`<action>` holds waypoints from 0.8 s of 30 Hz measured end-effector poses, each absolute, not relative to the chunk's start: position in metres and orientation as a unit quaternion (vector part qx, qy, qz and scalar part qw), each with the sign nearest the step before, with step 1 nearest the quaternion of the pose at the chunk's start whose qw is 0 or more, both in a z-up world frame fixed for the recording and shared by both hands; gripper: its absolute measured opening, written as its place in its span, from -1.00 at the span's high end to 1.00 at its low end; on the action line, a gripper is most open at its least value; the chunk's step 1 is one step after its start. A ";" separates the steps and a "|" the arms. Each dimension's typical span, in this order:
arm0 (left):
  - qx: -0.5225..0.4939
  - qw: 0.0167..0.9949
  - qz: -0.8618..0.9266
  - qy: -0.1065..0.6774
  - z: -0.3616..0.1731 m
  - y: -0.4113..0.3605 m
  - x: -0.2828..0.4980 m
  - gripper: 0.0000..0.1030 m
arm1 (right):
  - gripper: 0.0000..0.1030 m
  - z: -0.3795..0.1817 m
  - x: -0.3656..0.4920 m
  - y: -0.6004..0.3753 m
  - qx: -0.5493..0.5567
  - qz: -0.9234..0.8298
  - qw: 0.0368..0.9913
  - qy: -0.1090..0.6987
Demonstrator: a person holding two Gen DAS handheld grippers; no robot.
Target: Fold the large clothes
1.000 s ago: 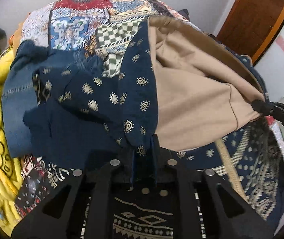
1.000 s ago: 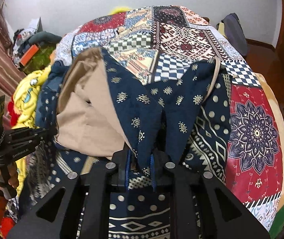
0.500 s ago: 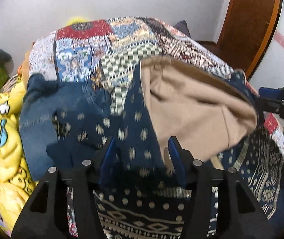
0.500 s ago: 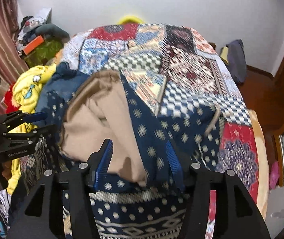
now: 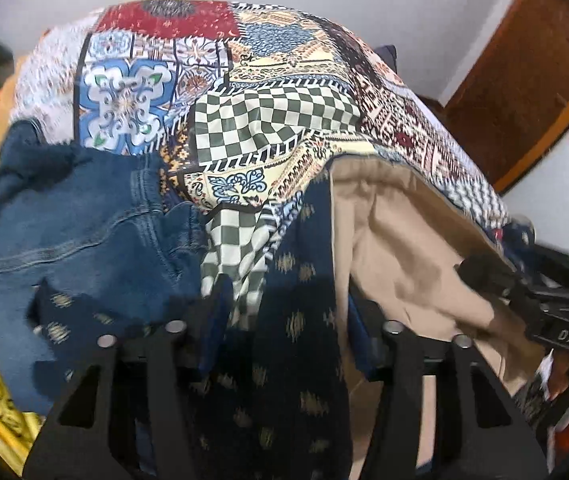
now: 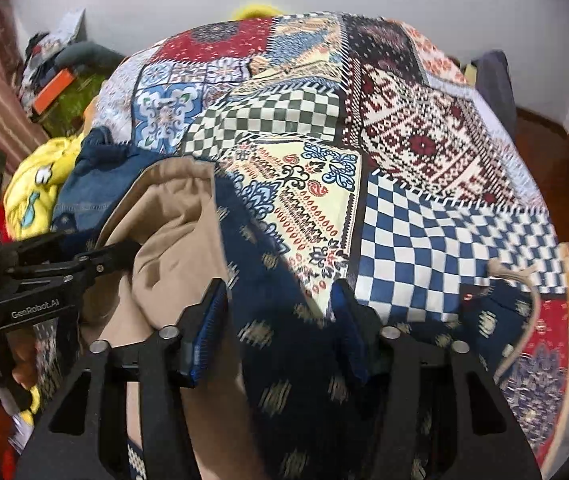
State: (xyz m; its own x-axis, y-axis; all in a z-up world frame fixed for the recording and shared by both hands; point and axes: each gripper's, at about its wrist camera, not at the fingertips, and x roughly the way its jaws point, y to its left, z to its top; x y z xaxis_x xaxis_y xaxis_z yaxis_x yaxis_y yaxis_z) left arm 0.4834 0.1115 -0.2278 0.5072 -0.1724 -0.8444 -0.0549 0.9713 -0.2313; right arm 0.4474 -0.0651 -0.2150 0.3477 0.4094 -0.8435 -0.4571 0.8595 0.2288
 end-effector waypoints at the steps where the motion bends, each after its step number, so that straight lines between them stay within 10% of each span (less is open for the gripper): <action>1: -0.120 0.860 -0.035 0.494 -0.228 0.111 0.485 0.39 | 0.38 -0.216 0.449 -0.067 -0.014 0.266 0.818 0.510; 6: -0.123 0.873 -0.101 0.460 -0.206 0.098 0.474 0.78 | 0.71 -0.203 0.438 -0.070 0.005 0.290 0.808 0.512; 24: -0.053 0.867 -0.180 0.462 -0.141 0.044 0.334 0.81 | 0.77 -0.143 0.301 -0.116 -0.010 0.340 0.804 0.487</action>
State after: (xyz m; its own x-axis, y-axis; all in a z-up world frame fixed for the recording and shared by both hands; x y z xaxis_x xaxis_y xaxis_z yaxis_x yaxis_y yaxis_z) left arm 0.3343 0.0440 -0.1408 0.5085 -0.3600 -0.7822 0.2628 0.9300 -0.2571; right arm 0.3007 -0.1162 -0.1433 0.2944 0.5379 -0.7899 -0.5565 0.7685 0.3159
